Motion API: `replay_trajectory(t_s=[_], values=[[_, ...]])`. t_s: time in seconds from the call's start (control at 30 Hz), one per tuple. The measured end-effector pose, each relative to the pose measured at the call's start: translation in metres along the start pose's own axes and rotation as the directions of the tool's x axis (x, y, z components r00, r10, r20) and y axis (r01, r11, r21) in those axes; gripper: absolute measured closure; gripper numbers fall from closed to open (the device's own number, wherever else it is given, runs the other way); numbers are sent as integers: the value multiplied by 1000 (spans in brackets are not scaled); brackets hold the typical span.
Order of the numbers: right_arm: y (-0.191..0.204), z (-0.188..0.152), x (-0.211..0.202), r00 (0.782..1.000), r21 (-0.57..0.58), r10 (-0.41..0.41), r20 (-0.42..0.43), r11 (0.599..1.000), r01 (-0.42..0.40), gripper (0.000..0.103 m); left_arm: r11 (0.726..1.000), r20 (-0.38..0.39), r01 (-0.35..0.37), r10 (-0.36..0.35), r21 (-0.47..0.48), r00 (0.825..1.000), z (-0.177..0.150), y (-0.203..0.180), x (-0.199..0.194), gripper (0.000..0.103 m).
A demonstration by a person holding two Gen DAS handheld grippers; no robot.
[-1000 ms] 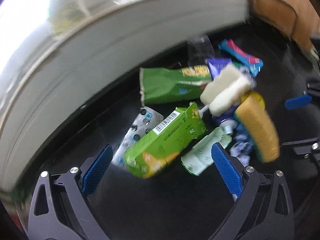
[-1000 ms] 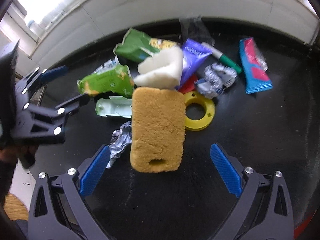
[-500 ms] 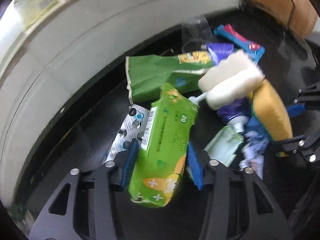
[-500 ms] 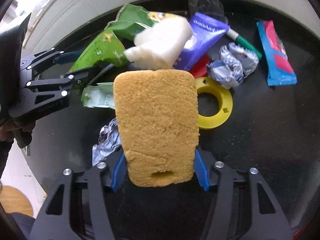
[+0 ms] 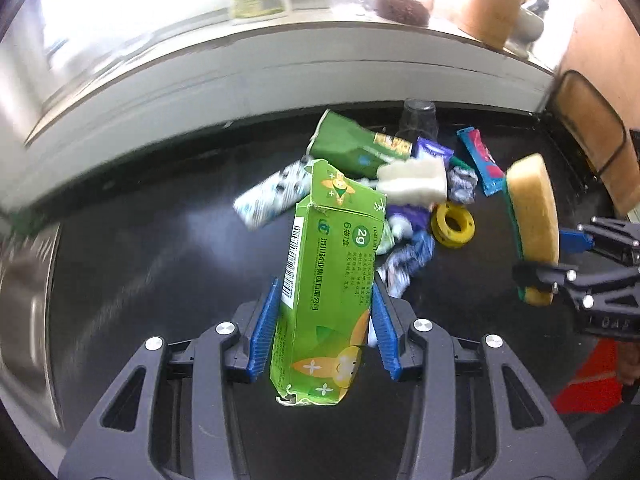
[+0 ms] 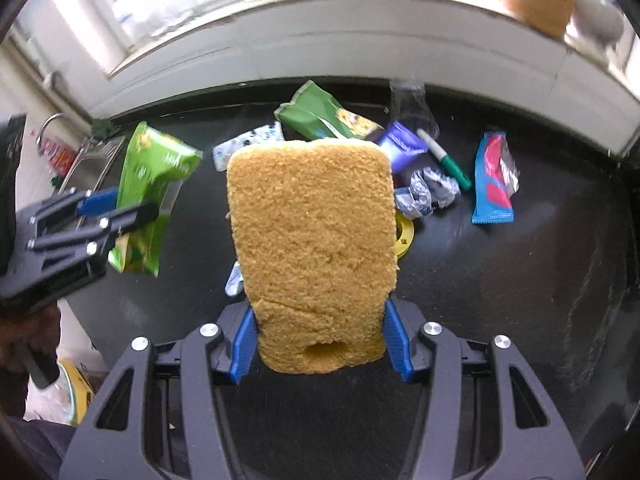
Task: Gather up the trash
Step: 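Grasp the green juice carton with the left tool while the right tool grasps the yellow sponge, then carry both items to the floor bin and open both tools to drop them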
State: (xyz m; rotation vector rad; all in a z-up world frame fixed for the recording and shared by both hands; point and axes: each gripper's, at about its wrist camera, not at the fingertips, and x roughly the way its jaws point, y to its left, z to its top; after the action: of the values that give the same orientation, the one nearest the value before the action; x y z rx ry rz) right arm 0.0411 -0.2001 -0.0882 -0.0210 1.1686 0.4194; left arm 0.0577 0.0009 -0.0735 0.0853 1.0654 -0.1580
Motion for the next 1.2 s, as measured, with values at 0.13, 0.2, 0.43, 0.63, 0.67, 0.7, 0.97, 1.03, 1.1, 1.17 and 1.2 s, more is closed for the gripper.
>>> replay_trajectory(t_s=[0.13, 0.2, 0.43, 0.63, 0.67, 0.7, 0.97, 1.03, 1.1, 1.17, 1.2], values=[[14, -3, -8, 1000, -48, 4, 19, 999, -3, 49, 998, 6, -27, 28, -65, 1000, -25, -1, -20, 59], [24, -2, -12, 1000, -63, 8, 25, 998, -6, 49, 996, 14, -39, 41, -85, 999, -33, 0, -25, 59], [70, 4, -14, 999, -131, 30, 37, 991, -25, 49, 982, 57, -93, 104, -165, 993, -59, 29, -58, 59], [171, 14, -1, 988, -305, 152, 9, 942, -142, 49, 917, 66, -198, 234, -345, 970, -118, 95, -102, 59], [197, 13, 4, 983, -347, 184, -12, 921, -176, 49, 892, 54, -241, 281, -383, 958, -136, 111, -112, 59], [216, 12, 7, 978, -377, 206, -28, 904, -201, 49, 874, 42, -266, 309, -406, 950, -149, 121, -117, 59], [418, -38, 64, 851, -553, 374, -369, 648, -524, 49, 642, -153, -412, 420, -647, 895, -310, 214, -142, 59], [460, -58, 81, 817, -557, 364, -447, 601, -573, 49, 579, -195, -416, 406, -701, 893, -354, 233, -138, 59], [500, -82, 98, 798, -576, 341, -497, 557, -598, 48, 530, -219, -410, 387, -742, 896, -396, 252, -132, 59], [526, -99, 115, 800, -605, 304, -517, 531, -593, 48, 498, -228, -400, 371, -769, 900, -426, 274, -123, 59], [541, -110, 128, 798, -617, 279, -534, 517, -594, 48, 490, -228, -395, 366, -777, 902, -434, 280, -119, 59]])
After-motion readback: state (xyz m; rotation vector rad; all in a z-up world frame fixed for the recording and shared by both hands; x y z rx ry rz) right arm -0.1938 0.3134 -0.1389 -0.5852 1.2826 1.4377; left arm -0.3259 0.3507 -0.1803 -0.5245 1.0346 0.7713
